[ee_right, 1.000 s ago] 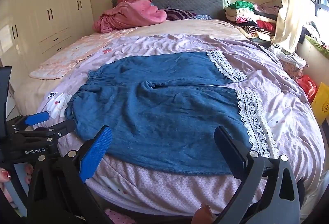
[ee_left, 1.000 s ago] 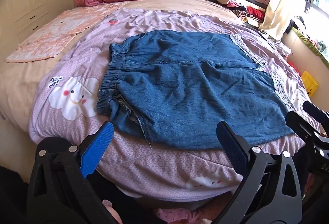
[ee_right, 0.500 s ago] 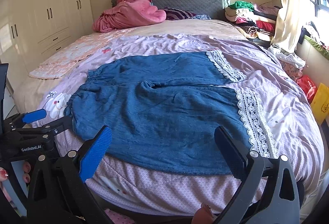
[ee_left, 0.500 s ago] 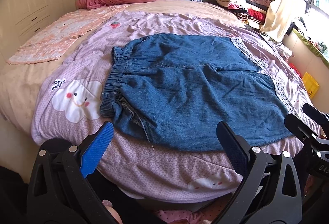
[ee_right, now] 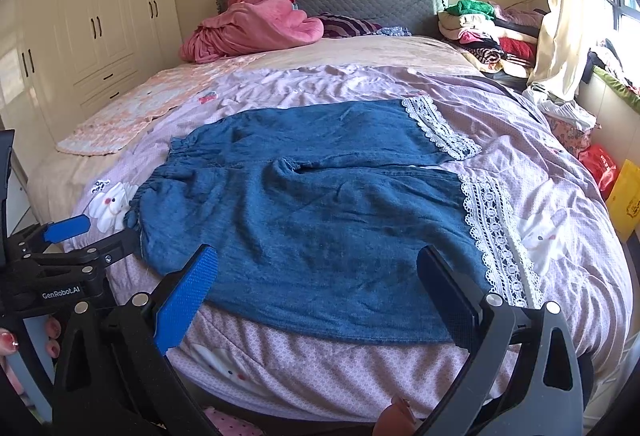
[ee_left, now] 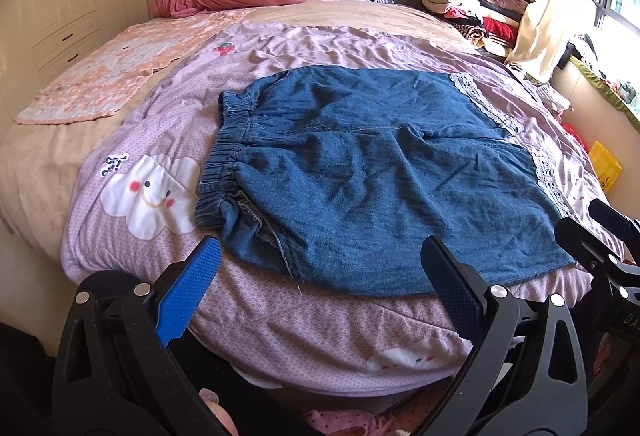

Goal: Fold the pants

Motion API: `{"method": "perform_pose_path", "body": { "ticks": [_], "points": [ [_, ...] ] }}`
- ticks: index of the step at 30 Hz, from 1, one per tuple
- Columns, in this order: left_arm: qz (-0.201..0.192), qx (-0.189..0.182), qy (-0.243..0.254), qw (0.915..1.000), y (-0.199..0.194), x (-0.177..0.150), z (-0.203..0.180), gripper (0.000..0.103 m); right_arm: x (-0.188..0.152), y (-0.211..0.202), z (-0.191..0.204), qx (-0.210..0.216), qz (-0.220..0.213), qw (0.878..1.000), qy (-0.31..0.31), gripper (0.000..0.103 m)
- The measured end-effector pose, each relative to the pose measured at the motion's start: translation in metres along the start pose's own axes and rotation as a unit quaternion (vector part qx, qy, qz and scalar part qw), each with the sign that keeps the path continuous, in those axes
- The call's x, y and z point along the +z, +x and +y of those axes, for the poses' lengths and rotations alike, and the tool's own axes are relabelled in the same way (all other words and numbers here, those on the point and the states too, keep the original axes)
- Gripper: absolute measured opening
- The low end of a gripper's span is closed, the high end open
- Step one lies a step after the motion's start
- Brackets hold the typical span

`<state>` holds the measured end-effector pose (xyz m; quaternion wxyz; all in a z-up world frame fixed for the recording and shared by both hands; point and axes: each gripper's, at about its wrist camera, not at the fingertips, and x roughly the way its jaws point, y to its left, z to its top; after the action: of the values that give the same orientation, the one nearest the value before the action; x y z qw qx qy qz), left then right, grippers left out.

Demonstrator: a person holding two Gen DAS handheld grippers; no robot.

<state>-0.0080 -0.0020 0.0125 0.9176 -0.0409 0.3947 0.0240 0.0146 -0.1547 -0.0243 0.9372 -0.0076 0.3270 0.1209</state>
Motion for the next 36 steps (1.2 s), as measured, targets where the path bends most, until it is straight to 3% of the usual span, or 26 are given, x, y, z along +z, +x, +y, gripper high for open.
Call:
{"method": "perform_pose_path", "body": {
  "ticks": [11, 18, 22, 28, 36],
  "points": [
    [0.007, -0.012, 0.004, 0.9999, 0.009, 0.002, -0.002, 0.094, 0.009, 0.008, -0.008, 0.014, 0.013, 1.000, -0.003, 0.099],
    [0.022, -0.036, 0.007, 0.9991, 0.031, 0.023, 0.006, 0.094, 0.046, 0.038, -0.007, 0.055, 0.027, 0.997, -0.044, 0.099],
    [0.014, -0.022, 0.015, 0.9995, 0.051, 0.055, 0.022, 0.094, 0.084, 0.073, -0.010, 0.089, 0.045, 0.994, -0.050, 0.099],
    [0.013, 0.016, 0.008, 0.9997, 0.097, 0.113, 0.066, 0.094, 0.140, 0.140, -0.009, 0.092, 0.063, 0.991, -0.069, 0.099],
    [0.060, 0.017, 0.049, 0.9968, 0.177, 0.156, 0.090, 0.094, 0.187, 0.230, 0.000, 0.110, 0.092, 0.984, -0.109, 0.099]
  ]
}}
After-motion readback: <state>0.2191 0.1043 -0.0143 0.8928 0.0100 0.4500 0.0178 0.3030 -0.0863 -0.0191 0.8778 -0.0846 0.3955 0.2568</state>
